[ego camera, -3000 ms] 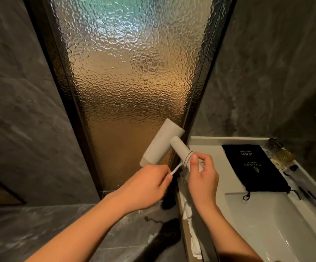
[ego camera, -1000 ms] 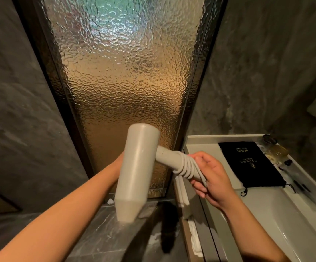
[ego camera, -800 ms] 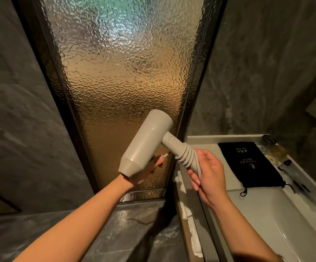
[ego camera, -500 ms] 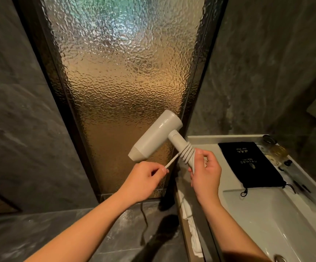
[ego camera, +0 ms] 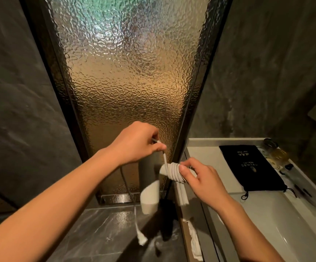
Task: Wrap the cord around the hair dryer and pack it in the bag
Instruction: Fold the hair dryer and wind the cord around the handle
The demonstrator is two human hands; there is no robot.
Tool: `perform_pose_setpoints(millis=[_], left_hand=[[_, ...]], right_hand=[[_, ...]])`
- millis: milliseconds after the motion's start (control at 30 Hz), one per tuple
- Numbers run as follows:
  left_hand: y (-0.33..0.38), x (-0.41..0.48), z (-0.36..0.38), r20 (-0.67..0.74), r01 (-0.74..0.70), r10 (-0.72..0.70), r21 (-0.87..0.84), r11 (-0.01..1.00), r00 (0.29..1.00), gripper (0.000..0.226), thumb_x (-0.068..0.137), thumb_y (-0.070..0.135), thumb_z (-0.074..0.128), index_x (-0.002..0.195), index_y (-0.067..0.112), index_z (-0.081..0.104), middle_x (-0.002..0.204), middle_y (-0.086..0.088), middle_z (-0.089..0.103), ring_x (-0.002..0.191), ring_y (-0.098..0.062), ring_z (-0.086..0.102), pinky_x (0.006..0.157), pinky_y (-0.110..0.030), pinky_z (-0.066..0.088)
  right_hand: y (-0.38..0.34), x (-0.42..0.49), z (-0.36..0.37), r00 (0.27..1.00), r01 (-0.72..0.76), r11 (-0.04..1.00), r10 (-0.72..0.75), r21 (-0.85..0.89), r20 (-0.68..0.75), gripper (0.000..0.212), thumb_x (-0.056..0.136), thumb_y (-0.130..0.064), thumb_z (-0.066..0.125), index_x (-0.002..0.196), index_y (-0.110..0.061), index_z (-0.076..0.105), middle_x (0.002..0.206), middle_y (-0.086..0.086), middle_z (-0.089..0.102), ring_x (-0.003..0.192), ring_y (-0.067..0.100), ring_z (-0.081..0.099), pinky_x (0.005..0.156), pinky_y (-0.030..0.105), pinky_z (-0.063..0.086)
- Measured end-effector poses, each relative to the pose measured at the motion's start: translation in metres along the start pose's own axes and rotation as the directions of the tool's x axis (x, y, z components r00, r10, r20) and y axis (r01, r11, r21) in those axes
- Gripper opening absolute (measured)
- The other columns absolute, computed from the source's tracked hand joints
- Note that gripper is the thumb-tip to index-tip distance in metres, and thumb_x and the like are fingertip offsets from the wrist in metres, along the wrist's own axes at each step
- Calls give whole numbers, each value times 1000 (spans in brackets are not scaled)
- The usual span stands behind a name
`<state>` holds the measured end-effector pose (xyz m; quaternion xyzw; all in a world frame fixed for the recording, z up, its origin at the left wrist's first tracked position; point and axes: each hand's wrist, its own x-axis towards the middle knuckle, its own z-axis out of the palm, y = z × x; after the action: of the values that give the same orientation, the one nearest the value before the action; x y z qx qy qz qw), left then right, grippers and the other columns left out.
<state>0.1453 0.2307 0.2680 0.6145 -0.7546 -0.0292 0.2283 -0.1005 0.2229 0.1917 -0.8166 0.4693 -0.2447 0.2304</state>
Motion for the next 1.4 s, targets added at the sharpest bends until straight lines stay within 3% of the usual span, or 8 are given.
perform_pose_setpoints(millis=[300,433,633,833,933,1100,1233,1400], left_hand=[[-24,18,11,98,90,-61,-325,941,993,54,57,59,85,53,16,53,48,9,48,46,-3,39,46,-20,29],[-28,12,36,227,241,-131,-573,783,965,43,75,33,84,53,15,52,47,9,48,45,-2,40,50,-22,34],[-6,-19,71,159,301,-265,-675,674,951,40,95,12,64,57,20,53,37,15,49,35,3,42,43,-15,35],[8,-49,89,275,414,-310,-598,686,910,39,97,49,52,80,23,75,56,6,52,49,-11,44,54,-28,34],[15,-57,91,265,388,-284,-653,650,922,38,99,40,53,80,17,77,53,-4,47,48,-19,35,52,-30,28],[22,-56,68,164,303,-256,-450,840,953,34,97,35,56,80,12,74,51,6,51,42,-5,42,44,-19,29],[27,-56,43,132,175,-144,-259,950,981,28,93,40,57,77,21,70,60,5,64,58,-10,59,57,-33,50],[28,-40,3,90,33,-47,149,988,995,42,83,61,60,66,23,56,62,8,56,61,-16,52,52,-29,36]], right_hand=[[-9,-4,-24,966,-97,808,-65,581,251,32,97,-37,63,98,-6,72,74,-3,71,60,10,61,51,23,46],[-9,-9,-24,963,-176,585,-65,792,262,49,84,-58,70,100,-12,71,55,11,53,33,10,39,31,17,33],[-24,-10,-12,987,-117,229,132,966,89,28,91,-40,60,96,-14,69,54,10,50,30,6,33,29,16,28],[-18,3,8,866,-20,409,464,912,-189,26,105,-30,50,101,-8,64,58,15,51,32,9,37,29,17,27],[-10,3,19,828,-82,568,497,819,-261,27,103,-34,52,95,-12,64,68,18,58,43,16,52,33,21,36],[3,-2,26,840,-119,850,362,514,-404,17,102,-27,57,98,-15,68,90,3,70,86,22,67,63,13,48],[1,-10,23,903,-102,961,197,255,-382,25,101,-40,52,109,-22,67,89,-2,73,71,13,62,58,27,46],[-2,-15,22,955,23,997,-44,-74,-295,33,99,-45,49,113,-20,65,91,-1,75,68,13,60,55,22,37]])
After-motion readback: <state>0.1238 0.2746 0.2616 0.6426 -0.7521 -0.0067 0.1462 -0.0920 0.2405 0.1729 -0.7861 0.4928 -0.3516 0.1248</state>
